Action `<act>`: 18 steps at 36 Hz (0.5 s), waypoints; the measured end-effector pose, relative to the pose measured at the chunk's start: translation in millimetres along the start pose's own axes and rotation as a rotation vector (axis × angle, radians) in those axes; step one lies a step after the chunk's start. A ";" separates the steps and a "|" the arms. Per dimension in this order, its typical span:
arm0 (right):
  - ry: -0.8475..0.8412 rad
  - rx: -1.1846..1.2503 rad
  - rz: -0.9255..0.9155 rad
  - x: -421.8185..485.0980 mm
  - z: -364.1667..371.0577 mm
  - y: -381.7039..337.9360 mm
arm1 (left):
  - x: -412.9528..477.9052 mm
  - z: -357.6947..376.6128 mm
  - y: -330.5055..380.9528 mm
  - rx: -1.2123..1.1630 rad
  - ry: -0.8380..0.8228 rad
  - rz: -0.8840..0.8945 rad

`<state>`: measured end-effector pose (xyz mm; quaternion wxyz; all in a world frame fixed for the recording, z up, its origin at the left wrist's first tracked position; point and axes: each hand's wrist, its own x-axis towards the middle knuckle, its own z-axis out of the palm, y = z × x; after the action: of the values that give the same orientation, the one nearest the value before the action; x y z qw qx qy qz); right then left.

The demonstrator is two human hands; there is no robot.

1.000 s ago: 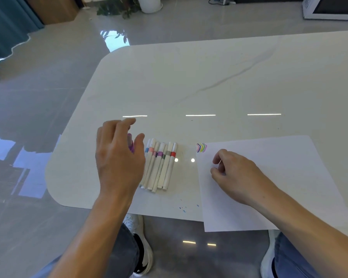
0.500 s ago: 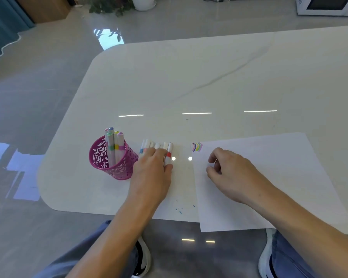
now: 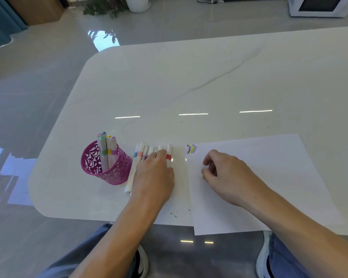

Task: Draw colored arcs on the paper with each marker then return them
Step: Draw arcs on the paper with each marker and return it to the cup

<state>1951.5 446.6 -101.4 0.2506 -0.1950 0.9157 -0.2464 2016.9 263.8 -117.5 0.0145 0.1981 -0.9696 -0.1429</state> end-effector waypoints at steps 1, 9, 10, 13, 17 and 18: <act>0.000 0.014 0.003 0.2 -0.6 0.1 | -0.1 -0.6 1.0 -0.018 0.010 0.000; 0.009 0.086 -0.020 1.7 0.0 0.2 | -1.9 -7.2 11.1 -0.265 -0.005 -0.053; 0.012 0.091 -0.032 1.7 0.9 -0.4 | -2.6 -7.7 12.5 -0.303 -0.004 -0.056; 0.033 0.103 -0.078 0.1 4.0 -2.5 | -4.3 -8.5 16.4 -0.429 -0.006 -0.067; 0.103 0.198 -0.126 -0.2 3.5 -6.5 | -6.5 -8.1 20.3 -0.748 -0.124 -0.072; 0.118 0.239 -0.129 0.4 2.6 -7.2 | -7.2 -8.1 21.4 -0.829 -0.156 -0.073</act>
<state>1954.4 439.7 -99.5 0.2013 -0.2074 0.8785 -0.3805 2016.0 283.3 -103.5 0.0143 0.1982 -0.8207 -0.5357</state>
